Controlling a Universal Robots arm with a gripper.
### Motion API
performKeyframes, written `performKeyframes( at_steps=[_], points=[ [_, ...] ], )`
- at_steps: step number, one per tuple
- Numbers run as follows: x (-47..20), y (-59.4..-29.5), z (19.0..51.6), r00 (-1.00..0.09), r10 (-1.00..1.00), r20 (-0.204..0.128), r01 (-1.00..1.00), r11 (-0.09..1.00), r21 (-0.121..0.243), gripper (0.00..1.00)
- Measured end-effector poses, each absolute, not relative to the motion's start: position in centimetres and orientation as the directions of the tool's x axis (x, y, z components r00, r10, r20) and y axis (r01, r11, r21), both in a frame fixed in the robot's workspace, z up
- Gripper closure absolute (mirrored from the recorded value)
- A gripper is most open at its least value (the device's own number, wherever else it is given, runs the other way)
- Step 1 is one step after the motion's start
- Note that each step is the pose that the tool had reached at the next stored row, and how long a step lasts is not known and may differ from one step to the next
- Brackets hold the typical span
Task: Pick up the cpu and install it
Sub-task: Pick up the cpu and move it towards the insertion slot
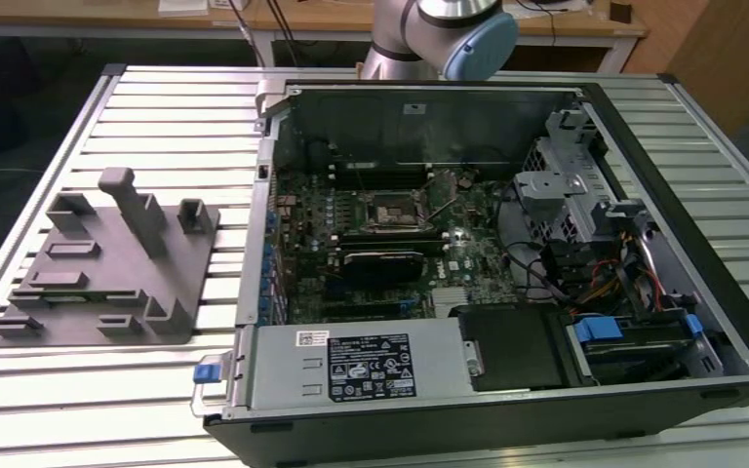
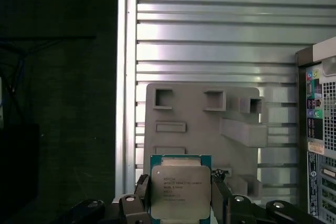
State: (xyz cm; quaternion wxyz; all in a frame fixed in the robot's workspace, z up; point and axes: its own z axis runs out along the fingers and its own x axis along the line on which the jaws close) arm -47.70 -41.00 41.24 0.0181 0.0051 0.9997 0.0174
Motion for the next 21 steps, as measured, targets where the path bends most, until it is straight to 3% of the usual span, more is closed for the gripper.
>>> performKeyframes(
  at_steps=[21],
  points=[
    [-46.6,-41.0,41.6,-0.999,0.011,-0.036,0.01,0.999,0.035,0.45]
  ],
)
